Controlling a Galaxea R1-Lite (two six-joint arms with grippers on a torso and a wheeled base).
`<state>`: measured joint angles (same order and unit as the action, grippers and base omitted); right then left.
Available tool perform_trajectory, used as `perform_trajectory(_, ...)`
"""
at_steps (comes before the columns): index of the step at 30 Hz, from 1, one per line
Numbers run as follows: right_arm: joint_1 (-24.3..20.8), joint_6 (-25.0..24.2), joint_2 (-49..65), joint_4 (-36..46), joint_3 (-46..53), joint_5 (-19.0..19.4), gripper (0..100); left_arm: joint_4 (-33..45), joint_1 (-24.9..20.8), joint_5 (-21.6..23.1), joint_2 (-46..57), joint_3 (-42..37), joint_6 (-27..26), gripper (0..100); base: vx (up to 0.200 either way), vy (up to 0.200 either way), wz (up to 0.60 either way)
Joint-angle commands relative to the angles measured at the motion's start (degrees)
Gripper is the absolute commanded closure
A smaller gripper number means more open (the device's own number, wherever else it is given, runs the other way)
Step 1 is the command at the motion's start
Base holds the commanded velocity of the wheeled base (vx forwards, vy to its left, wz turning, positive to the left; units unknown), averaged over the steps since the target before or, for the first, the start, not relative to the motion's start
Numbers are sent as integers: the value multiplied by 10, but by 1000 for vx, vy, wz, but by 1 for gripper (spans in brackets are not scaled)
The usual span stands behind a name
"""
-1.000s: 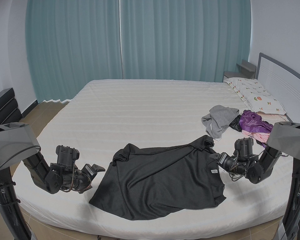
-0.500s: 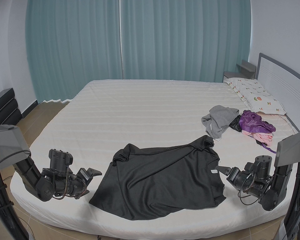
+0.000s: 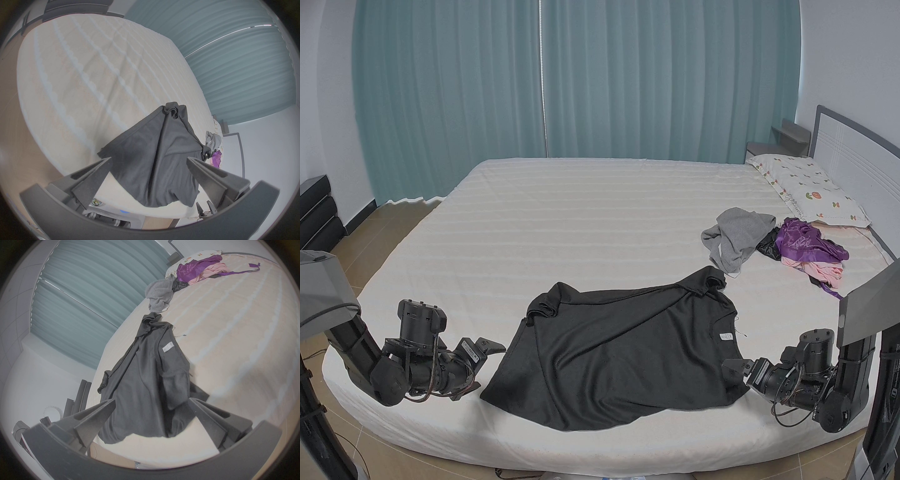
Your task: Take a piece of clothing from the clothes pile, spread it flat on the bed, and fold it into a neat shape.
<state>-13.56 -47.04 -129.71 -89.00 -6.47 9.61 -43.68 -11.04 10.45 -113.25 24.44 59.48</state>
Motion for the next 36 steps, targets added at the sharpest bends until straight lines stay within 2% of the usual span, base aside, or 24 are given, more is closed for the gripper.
perform_trajectory(1,-1,0,-5,-7,0,0,0,0,0,0,-1,0,0,0,-200,0,0)
perform_trajectory(9,-2,0,-5,-7,0,1,0,0,-1,5,-1,1,2,0,0,0,0)
perform_trajectory(13,-2,0,-5,-7,-1,0,0,0,-1,5,-1,5,20,0,0,0,0)
perform_trajectory(28,-2,0,-5,-7,-3,0,0,0,-5,3,-4,8,19,0,0,-200,0)
perform_trajectory(32,-2,0,-6,-7,-2,0,0,0,-4,0,-7,10,16,0,0,0,0)
perform_trajectory(36,-1,0,-6,-7,-3,0,0,2,1,-50,-25,14,1,0,0,0,0)
